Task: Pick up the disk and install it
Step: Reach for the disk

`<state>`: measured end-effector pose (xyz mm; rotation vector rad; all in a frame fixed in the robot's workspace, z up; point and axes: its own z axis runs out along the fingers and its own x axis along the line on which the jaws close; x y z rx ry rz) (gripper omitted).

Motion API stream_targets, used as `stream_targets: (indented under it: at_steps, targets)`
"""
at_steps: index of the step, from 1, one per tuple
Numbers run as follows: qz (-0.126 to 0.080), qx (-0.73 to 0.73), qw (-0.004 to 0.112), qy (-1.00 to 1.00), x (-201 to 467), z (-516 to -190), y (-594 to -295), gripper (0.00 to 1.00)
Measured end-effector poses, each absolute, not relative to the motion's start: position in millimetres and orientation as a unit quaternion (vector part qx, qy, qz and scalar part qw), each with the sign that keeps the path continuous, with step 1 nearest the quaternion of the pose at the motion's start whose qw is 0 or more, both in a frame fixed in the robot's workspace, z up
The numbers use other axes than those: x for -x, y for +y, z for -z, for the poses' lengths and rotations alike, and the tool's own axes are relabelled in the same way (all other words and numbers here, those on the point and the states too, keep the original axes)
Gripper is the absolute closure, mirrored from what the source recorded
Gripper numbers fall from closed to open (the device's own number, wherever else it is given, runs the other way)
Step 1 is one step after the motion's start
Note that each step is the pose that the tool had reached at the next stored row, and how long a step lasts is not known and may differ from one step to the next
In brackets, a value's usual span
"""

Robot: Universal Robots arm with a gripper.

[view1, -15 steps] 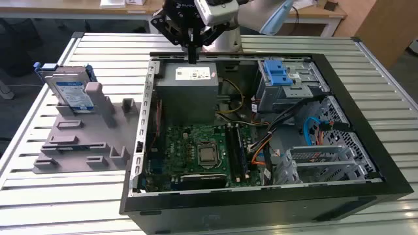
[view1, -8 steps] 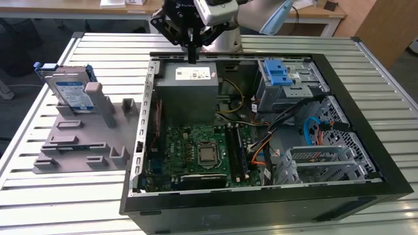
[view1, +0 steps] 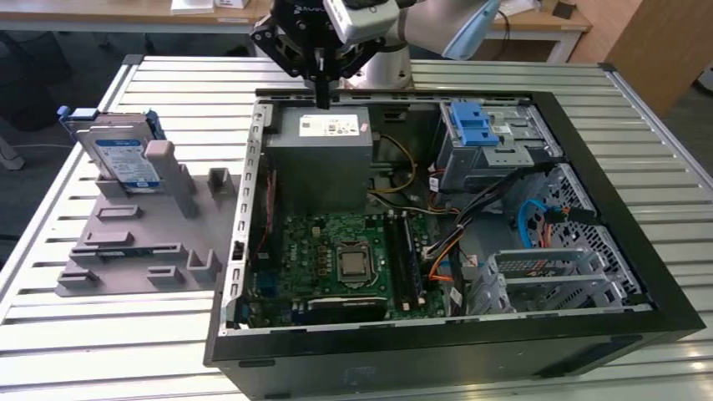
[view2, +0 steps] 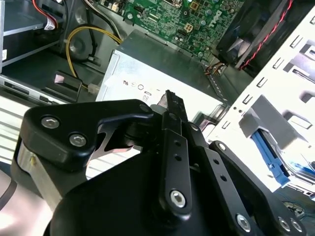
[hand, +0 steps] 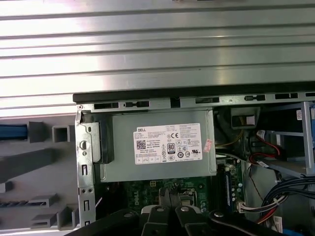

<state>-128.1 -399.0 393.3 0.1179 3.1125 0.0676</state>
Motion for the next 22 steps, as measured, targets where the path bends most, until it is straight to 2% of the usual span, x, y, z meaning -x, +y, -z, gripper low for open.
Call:
stream_targets:
  at_steps: [22]
  targets:
    - [-0.022, -0.038, 0.013, 0.999, 142, -393, -393, 0.89]
